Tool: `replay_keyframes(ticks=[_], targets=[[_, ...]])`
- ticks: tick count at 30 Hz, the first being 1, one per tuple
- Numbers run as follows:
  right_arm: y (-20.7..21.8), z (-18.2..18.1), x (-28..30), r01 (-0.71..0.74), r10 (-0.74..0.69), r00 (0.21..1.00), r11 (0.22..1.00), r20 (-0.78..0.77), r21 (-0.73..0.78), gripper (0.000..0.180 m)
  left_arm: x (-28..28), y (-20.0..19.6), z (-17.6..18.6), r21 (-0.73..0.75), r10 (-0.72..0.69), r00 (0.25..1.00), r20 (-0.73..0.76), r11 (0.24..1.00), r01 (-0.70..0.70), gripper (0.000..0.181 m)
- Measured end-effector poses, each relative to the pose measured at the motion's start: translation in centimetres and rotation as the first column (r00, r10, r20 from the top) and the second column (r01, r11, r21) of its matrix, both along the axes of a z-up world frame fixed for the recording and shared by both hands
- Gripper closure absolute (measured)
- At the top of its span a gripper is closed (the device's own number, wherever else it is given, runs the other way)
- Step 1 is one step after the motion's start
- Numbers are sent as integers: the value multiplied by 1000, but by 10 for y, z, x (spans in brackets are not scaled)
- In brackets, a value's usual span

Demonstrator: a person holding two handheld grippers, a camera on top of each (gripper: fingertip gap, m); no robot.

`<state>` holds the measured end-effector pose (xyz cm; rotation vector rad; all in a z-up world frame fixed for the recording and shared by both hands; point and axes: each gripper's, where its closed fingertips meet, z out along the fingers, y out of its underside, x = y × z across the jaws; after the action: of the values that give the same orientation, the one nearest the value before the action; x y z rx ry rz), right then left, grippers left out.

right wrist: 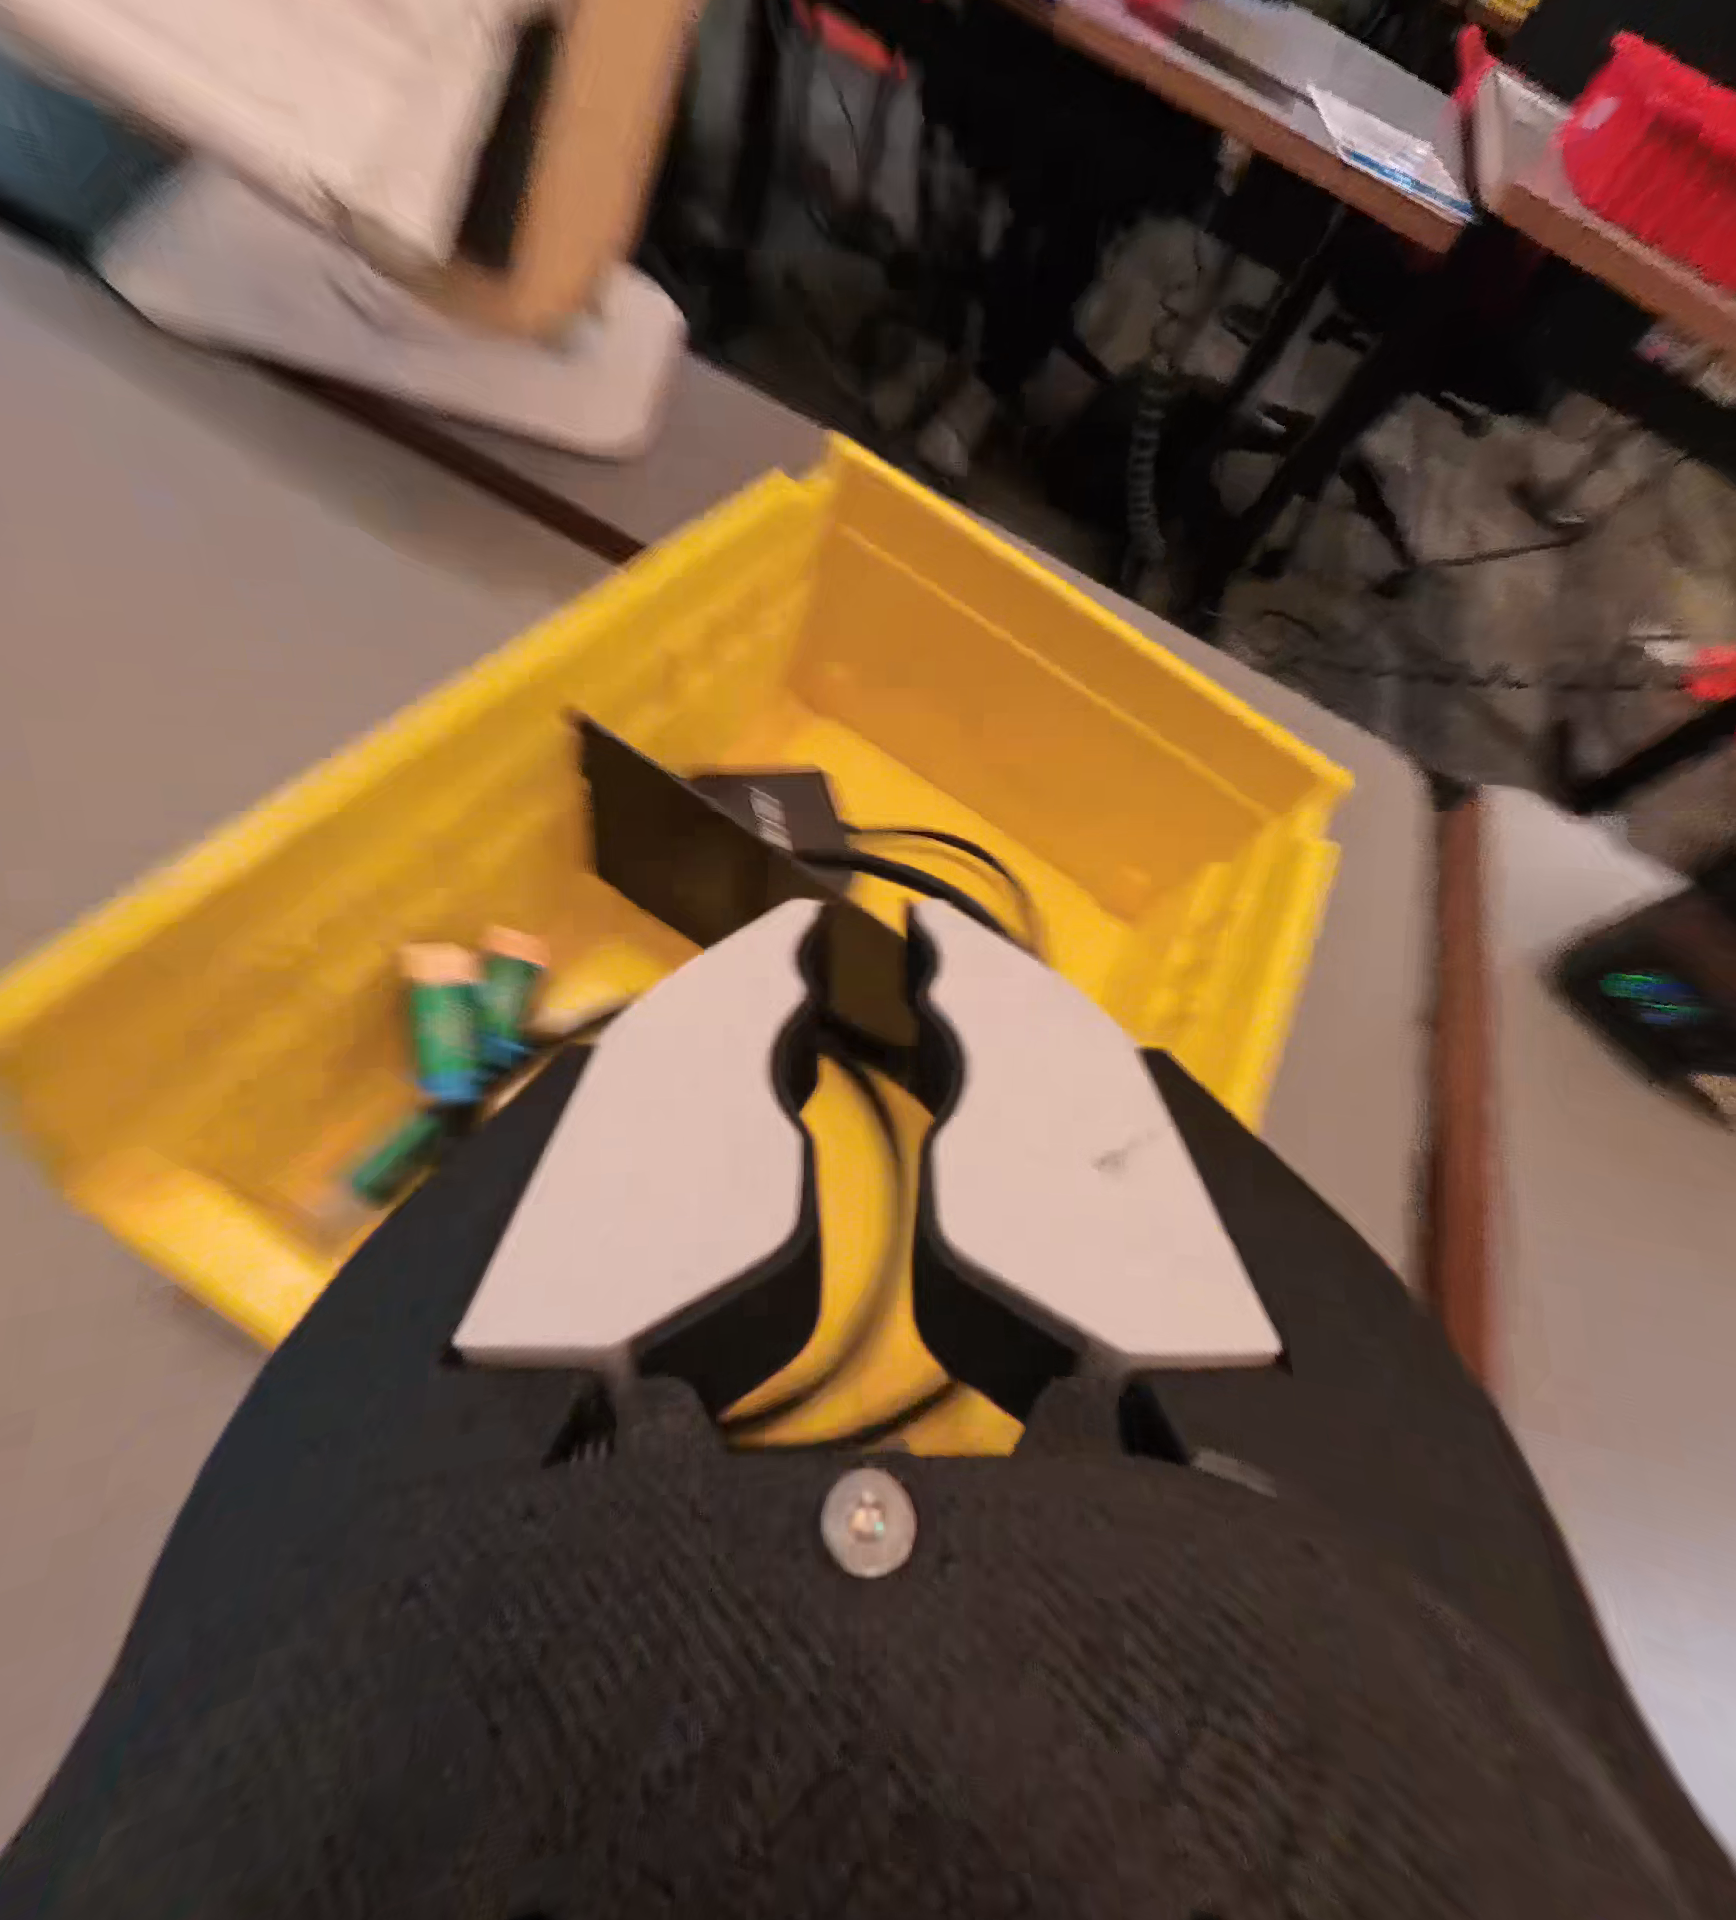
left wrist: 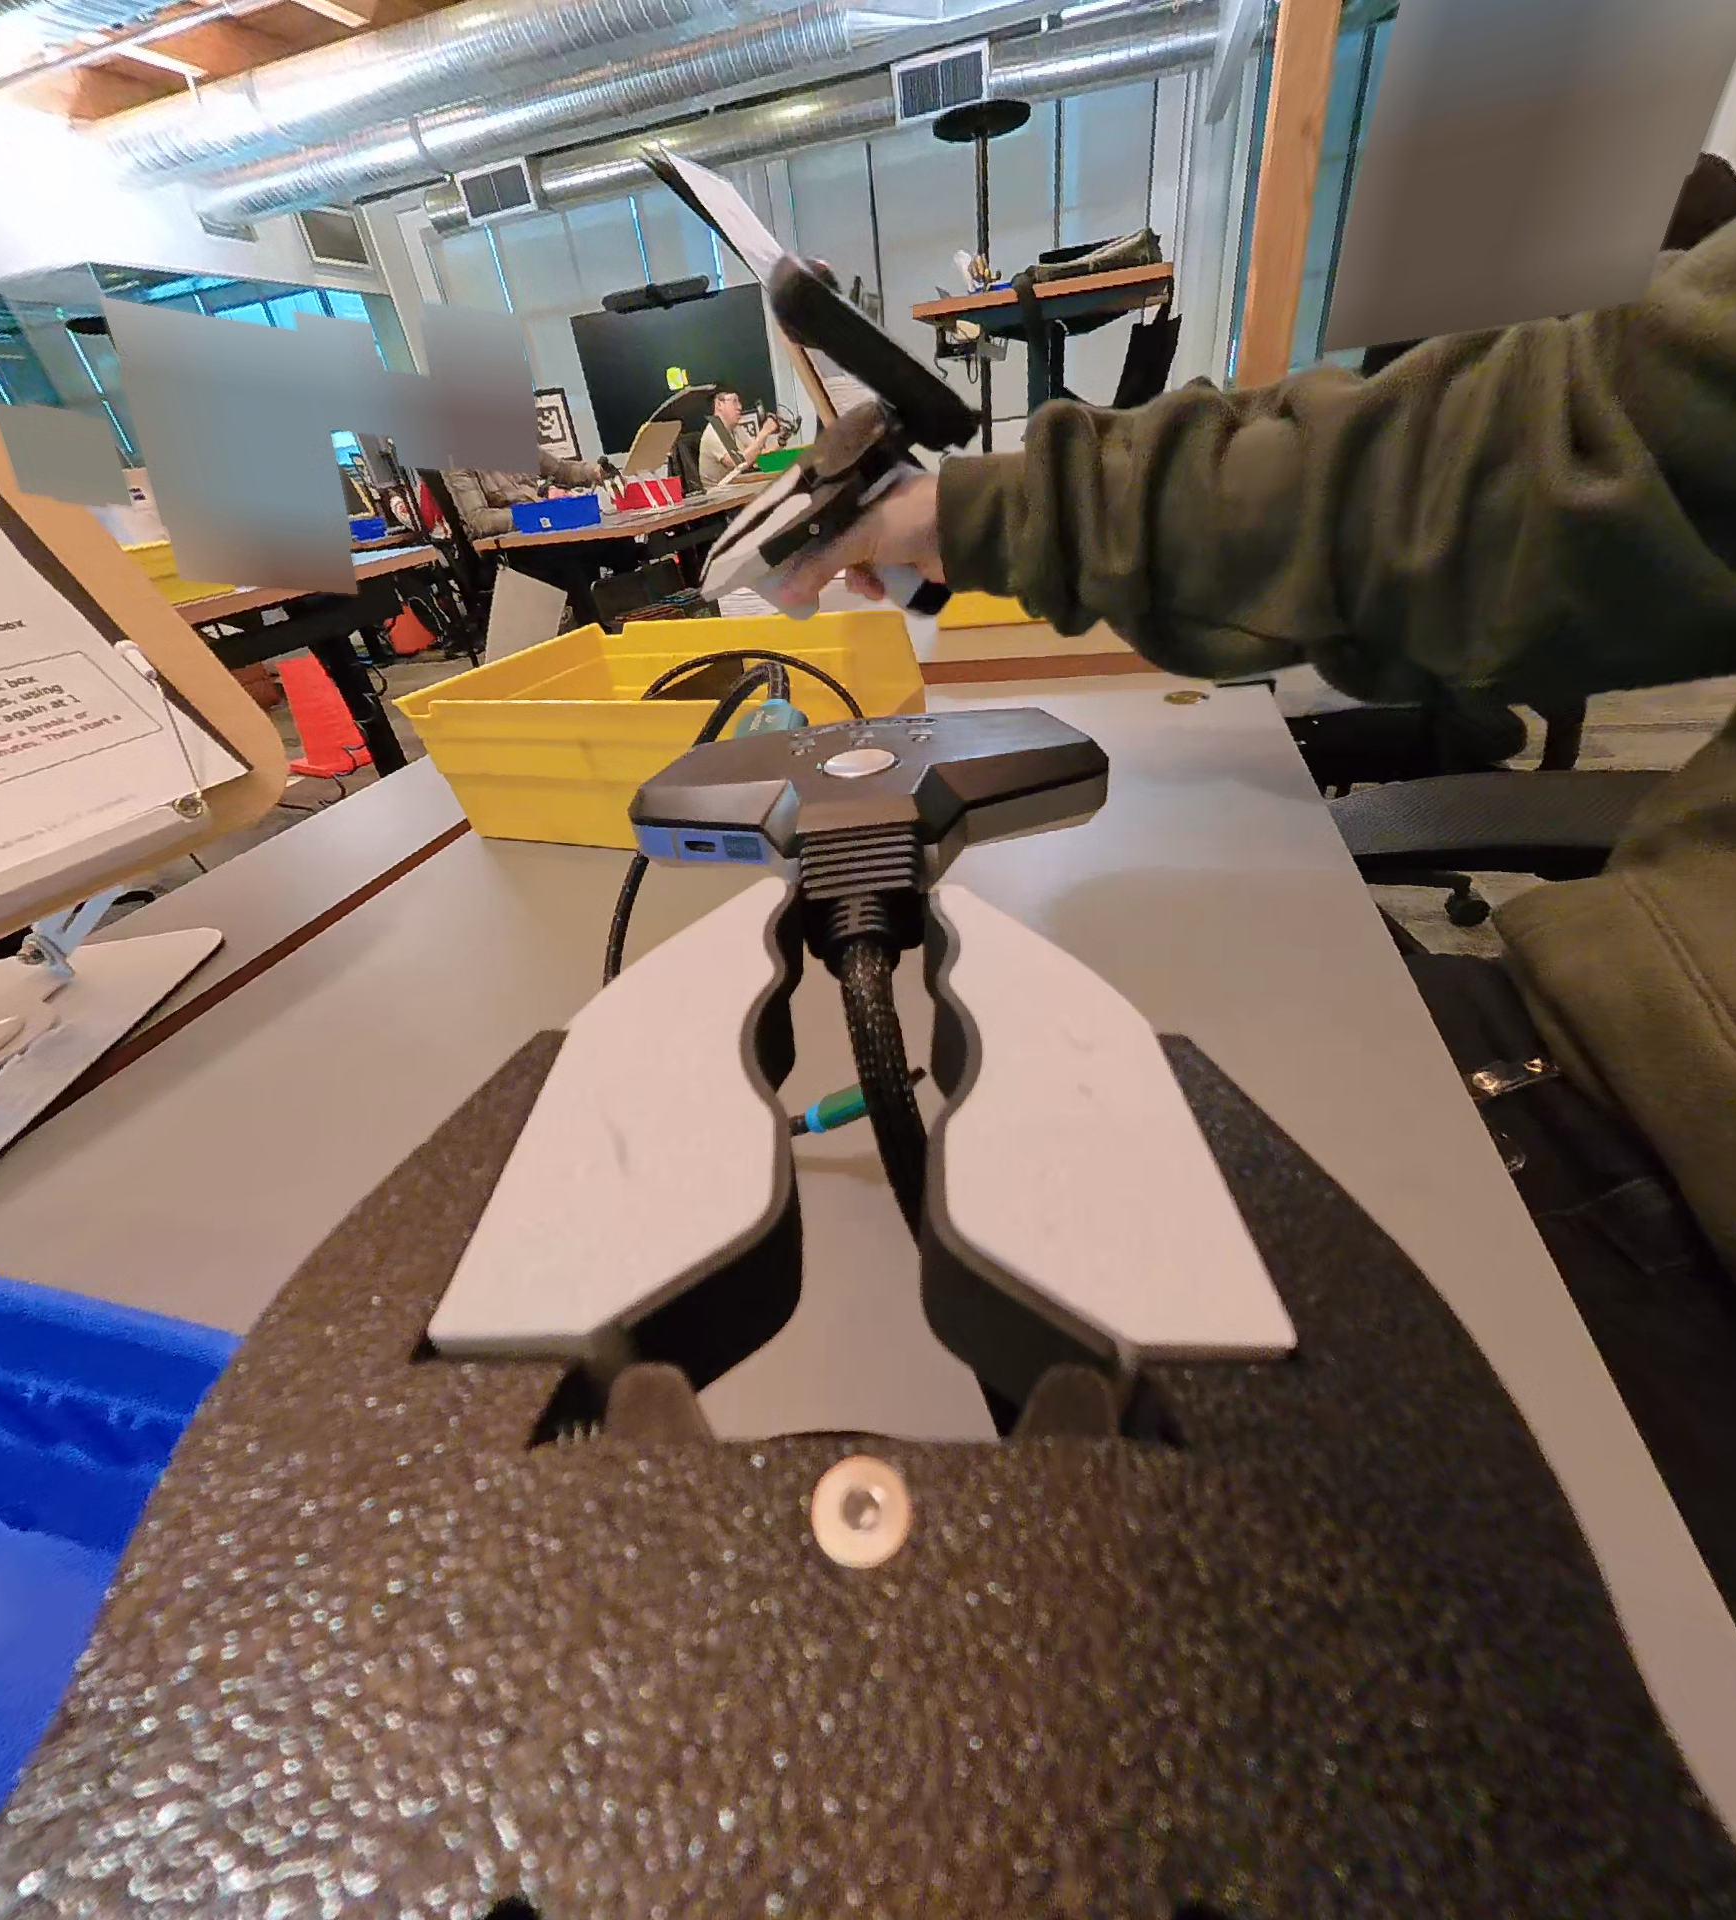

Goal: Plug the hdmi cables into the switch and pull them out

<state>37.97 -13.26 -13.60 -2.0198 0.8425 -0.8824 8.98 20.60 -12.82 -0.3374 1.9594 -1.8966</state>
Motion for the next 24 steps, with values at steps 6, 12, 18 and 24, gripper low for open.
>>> replay_keyframes(ticks=[6,12,18,24], targets=[[-44,-34,30,-6,-89,972,915,-217,-405,146,1,-6,-5,20,-12,1000,-12,1000,13,160],[-68,-70,42,-23,-165,945,826,-281,-563,154,1,-10,-10,39,-27,999,-23,999,28,160],[-69,-53,41,25,-78,995,824,-70,-566,173,3,-11,-14,27,-32,999,-36,999,33,160],[-51,8,13,11,39,976,974,215,-225,173,1,-9,-12,24,-30,999,-30,999,31,160]])
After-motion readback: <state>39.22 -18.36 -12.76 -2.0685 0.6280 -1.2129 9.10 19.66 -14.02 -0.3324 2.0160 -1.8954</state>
